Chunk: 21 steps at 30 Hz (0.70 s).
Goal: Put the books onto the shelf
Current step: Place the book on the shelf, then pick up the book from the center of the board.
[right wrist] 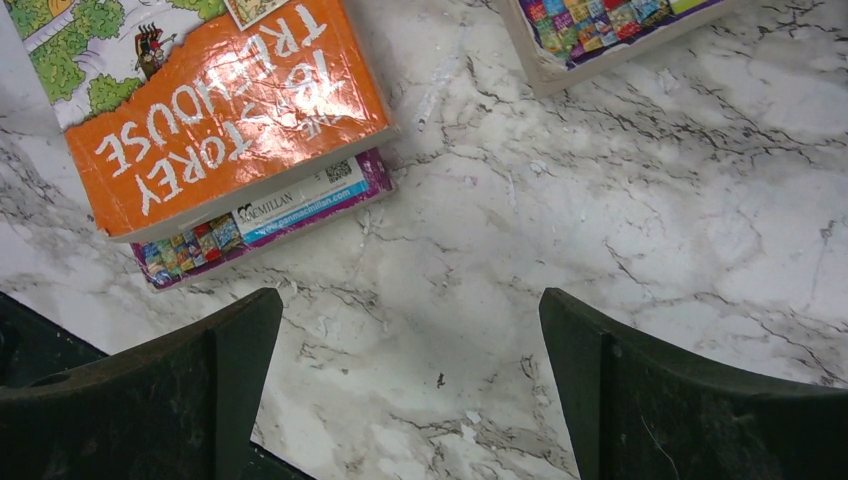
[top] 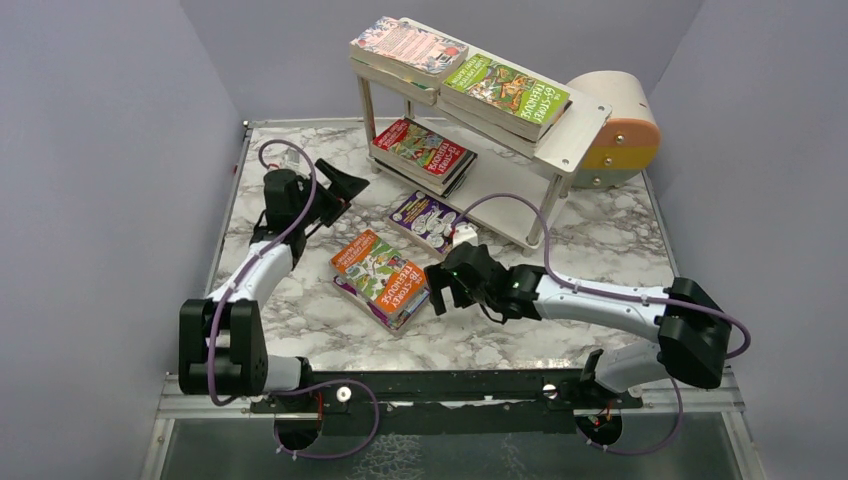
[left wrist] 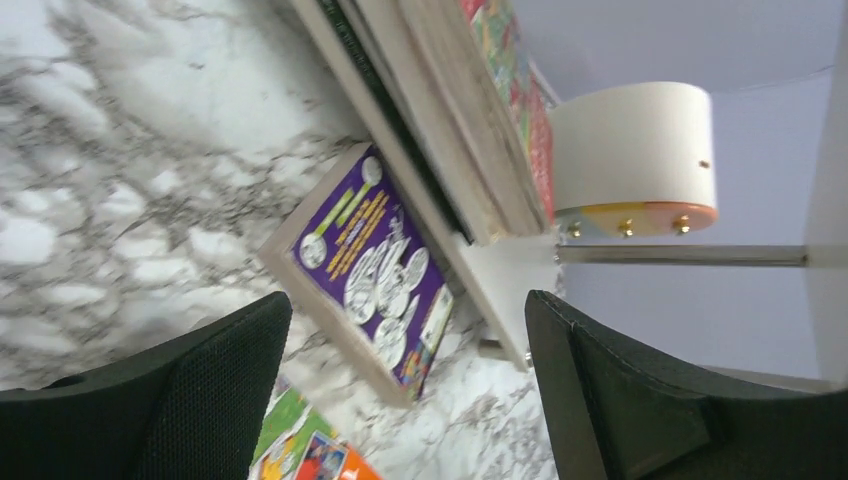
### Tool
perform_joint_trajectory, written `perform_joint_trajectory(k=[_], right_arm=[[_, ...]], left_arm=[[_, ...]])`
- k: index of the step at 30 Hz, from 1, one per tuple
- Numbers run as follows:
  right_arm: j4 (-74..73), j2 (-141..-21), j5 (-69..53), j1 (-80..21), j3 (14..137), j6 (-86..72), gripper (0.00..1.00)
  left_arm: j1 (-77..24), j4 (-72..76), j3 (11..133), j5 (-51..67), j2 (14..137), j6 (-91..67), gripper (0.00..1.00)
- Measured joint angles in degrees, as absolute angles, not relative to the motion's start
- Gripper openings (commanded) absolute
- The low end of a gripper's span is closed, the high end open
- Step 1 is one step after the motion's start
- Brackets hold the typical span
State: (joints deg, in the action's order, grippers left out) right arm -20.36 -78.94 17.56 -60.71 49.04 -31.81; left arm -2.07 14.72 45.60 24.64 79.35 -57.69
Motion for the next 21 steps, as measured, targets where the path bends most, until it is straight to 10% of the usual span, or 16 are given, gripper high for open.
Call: perform_joint_trajectory(k=[21], right_arm=[[-15.25,-91.44,13.32,-60.71,54.24,-30.09,1.00]], left_arm=[[5.69,11.62,30.63,27.51,73.23,-50.43,0.91]])
